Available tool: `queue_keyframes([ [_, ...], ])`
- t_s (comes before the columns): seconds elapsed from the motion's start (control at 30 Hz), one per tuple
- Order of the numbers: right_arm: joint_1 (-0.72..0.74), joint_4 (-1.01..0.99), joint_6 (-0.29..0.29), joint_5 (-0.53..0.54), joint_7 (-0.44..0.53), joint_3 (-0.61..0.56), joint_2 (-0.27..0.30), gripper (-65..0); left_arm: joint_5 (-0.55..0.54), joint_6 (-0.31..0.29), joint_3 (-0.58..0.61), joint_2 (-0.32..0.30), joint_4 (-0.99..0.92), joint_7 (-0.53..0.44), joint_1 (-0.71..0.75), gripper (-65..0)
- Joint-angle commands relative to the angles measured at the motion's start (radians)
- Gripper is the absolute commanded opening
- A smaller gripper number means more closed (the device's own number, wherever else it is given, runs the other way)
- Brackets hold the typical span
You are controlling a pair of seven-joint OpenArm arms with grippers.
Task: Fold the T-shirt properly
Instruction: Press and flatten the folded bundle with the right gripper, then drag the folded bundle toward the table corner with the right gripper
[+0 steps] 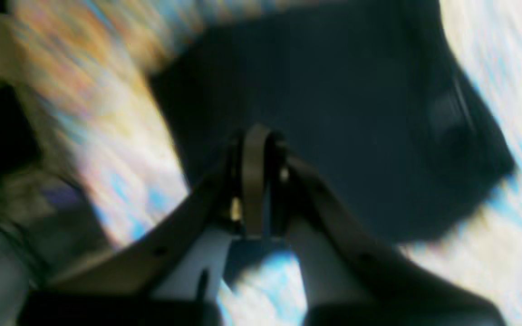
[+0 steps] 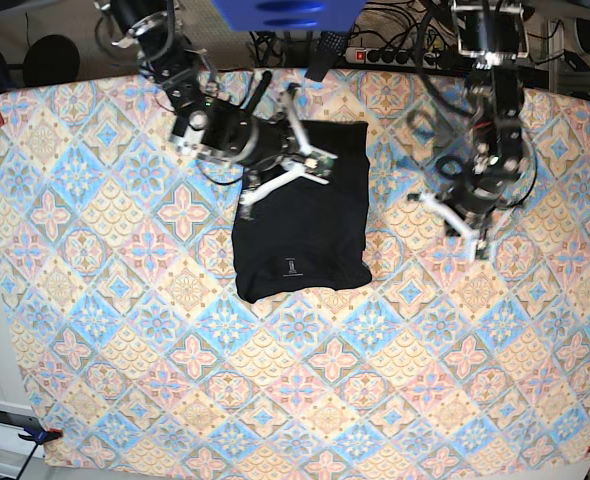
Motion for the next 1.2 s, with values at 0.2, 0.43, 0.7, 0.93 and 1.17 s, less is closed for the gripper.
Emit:
queue_keyframes([
  [0.2,0.145,-0.199,-0.006,-0.003,0.006,-0.056,-0.143,-63.6,-0.011,-0.007,-0.151,0.006,0.142,-0.014,0.126,-65.0],
  [0.43,0.276,-0.489,-0.006,-0.003,0.010,-0.034,-0.252,-63.8,-0.077,-0.007,-0.253,0.027,0.167,-0.014,0.175,-65.0],
  [0.7,0.308,-0.805,-0.006,-0.003,0.150,0.131,-0.258,-63.7,-0.147,-0.007,-0.256,0.021,0.167,-0.014,0.179,-65.0],
  [0.93,0.305,-0.889,-0.006,-0.007,0.178,0.289,-0.247,-63.7,-0.147,-0.007,-0.256,0.021,0.167,-0.014,0.173,-65.0],
  [1.17,0.302,-0.883,-0.006,-0.006,0.181,0.387,-0.125,-63.8,-0.149,-0.007,-0.256,0.021,0.167,-0.014,0.172,-65.0],
])
